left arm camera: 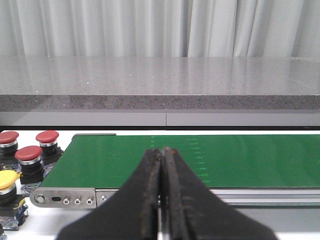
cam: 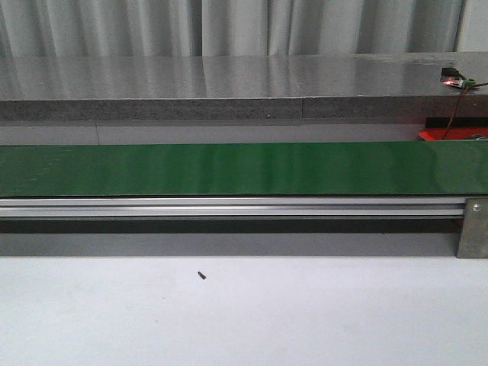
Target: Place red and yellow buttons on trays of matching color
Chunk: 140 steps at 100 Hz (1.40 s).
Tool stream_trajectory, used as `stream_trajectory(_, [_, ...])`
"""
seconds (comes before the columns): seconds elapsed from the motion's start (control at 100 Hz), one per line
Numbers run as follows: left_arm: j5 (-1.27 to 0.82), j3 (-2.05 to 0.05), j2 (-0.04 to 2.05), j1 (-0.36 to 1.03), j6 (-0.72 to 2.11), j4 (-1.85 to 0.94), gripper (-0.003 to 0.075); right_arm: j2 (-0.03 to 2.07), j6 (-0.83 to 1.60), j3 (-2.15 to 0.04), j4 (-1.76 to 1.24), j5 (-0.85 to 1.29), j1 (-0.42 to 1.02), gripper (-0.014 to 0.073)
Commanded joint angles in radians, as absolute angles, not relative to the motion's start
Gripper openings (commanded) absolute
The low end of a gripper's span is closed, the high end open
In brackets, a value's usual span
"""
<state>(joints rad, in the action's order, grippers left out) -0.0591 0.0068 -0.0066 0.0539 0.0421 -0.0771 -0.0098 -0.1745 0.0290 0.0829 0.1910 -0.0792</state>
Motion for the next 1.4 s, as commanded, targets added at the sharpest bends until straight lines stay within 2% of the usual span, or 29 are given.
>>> stream_trajectory(0.0, [0.016,0.048,-0.040,0.053,0.035,-0.077,-0.0020,-0.029,-0.166,0.011,0.088,0.116,-0.075,-0.0060])
stream_trajectory(0.4, [0.054,0.039,-0.040,0.053,0.035,-0.114,-0.0020,-0.029,-0.166,0.011,0.088,0.116,-0.075,-0.0060])
stream_trajectory(0.61, [-0.034,-0.068,0.000,0.053,0.035,-0.150,-0.0020,-0.029,-0.166,0.011,0.088,0.116,-0.075,-0.0060])
stream_trajectory(0.84, [-0.271,-0.277,0.172,0.053,0.035,-0.153,-0.0020,-0.029,-0.166,0.011,0.088,0.116,-0.075,-0.0060])
stream_trajectory(1.09, [-0.319,-0.437,0.412,0.053,0.035,-0.153,-0.0007,-0.029,-0.166,0.011,0.088,0.116,-0.075,-0.0060])
stream_trajectory(1.13, [-0.332,-0.463,0.455,0.053,0.035,-0.153,0.0024,-0.029,-0.166,0.011,0.088,0.116,-0.075,-0.0060])
stream_trajectory(1.2, [-0.348,-0.503,0.522,0.053,0.035,-0.153,0.0126,-0.029,-0.166,0.011,0.088,0.116,-0.075,-0.0060])
stream_trajectory(1.34, [-0.346,-0.564,0.621,0.053,0.035,-0.153,0.0446,-0.029,-0.166,0.011,0.088,0.116,-0.075,-0.0060])
stream_trajectory(1.39, [-0.331,-0.574,0.642,0.053,0.036,-0.153,0.0514,-0.029,-0.166,0.011,0.088,0.116,-0.075,-0.0060])
